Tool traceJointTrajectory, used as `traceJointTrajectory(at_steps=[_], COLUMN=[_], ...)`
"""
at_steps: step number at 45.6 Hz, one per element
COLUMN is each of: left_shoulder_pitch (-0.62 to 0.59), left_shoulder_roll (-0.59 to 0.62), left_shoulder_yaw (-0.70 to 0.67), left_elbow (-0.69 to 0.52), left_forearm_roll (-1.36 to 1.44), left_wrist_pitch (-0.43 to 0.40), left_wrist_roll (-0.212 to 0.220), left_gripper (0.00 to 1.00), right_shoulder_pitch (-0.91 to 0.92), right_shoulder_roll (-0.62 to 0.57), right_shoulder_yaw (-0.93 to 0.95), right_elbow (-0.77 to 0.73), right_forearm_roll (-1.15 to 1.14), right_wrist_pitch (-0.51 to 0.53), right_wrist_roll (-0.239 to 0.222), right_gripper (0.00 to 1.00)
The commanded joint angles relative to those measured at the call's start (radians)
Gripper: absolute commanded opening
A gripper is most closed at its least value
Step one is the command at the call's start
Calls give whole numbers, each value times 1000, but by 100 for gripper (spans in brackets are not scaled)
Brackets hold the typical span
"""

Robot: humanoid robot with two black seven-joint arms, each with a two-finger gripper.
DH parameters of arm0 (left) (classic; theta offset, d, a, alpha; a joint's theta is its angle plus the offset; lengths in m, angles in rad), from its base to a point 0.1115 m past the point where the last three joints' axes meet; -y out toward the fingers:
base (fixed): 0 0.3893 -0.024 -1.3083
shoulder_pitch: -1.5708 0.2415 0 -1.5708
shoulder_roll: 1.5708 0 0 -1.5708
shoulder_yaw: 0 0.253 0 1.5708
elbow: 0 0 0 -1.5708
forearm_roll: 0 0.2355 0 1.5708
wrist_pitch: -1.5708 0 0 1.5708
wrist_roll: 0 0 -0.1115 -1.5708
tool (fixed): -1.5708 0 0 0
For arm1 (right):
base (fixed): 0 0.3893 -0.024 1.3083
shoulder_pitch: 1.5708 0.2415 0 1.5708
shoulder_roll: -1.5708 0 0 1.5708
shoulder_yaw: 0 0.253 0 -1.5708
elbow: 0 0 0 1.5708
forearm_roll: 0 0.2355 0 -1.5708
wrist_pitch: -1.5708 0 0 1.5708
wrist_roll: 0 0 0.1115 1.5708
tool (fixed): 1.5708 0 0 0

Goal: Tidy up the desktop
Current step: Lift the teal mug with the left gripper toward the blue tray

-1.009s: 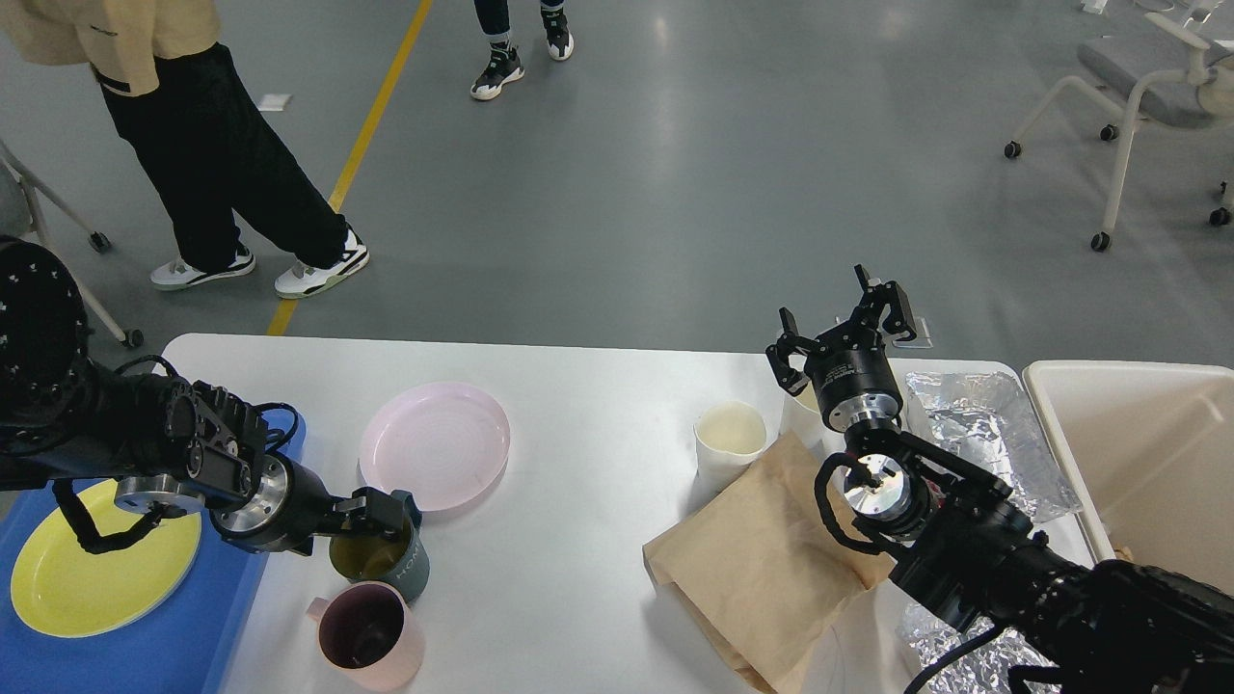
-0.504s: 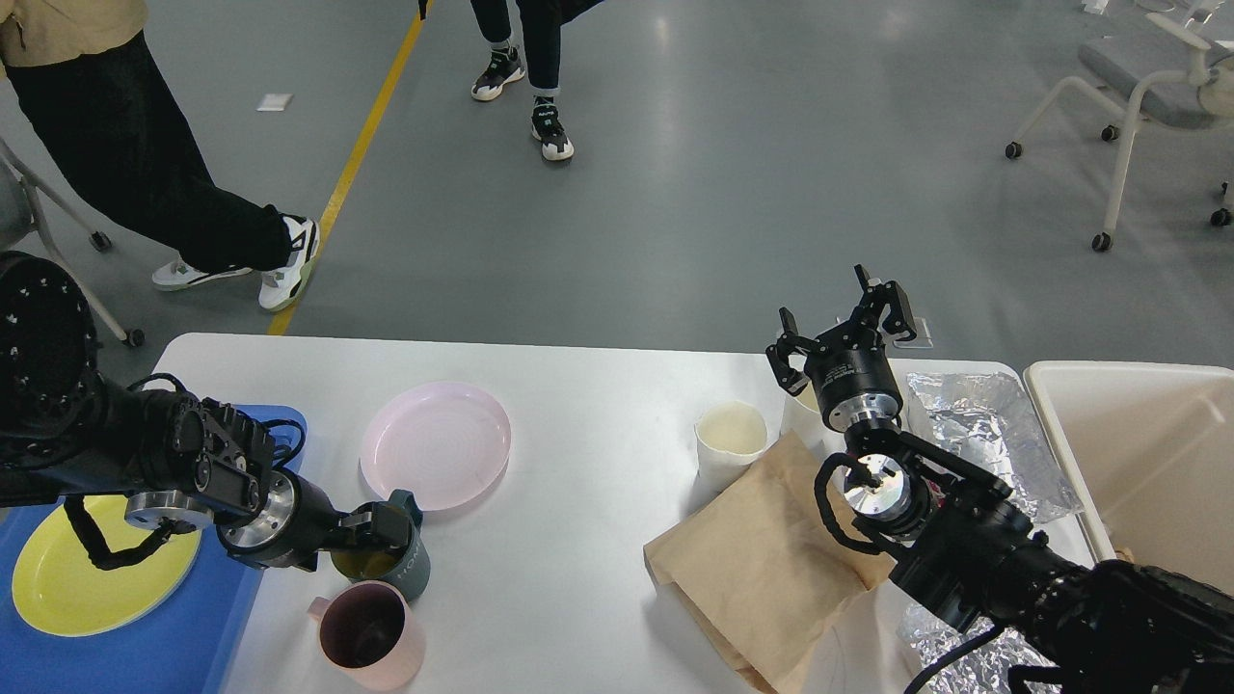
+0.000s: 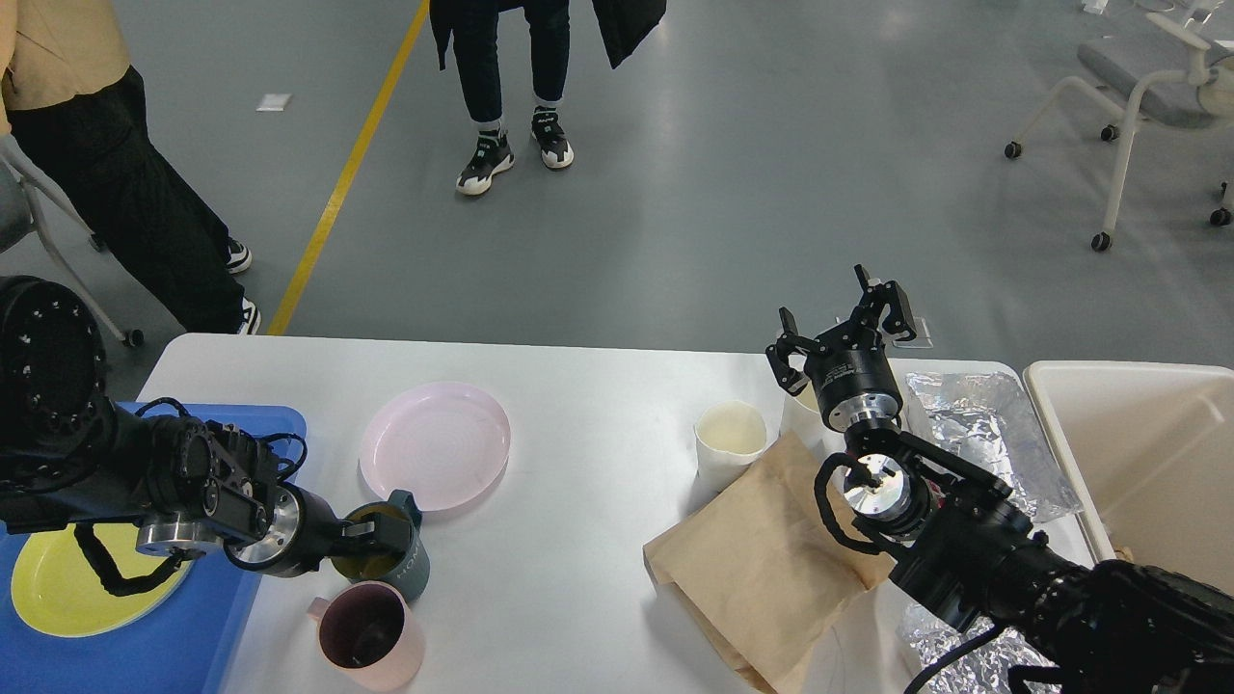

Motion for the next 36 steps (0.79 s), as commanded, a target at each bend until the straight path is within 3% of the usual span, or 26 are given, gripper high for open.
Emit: traceJointTrajectory(at_steps=[1,9,36], left_shoulder_pitch=[3,6,10], left_shoulder_roll=[4,13,20], left_shoulder_yaw=[0,0,0], left_elbow=[1,0,1], left_forearm_roll=[0,0,-2], left_wrist_pitch=[1,0,27], left_wrist_roll=[2,31,34], left_gripper=[100,100,99], right_shoulder_pitch=[0,0,0], right_shoulder_roll=[0,0,0], right_shoulder_yaw=[0,0,0], right_elbow=[0,0,0], right_forearm_roll=[1,1,1], right_wrist_pitch=[0,0,0], right_wrist_roll=[0,0,0], right_gripper=[100,100,100])
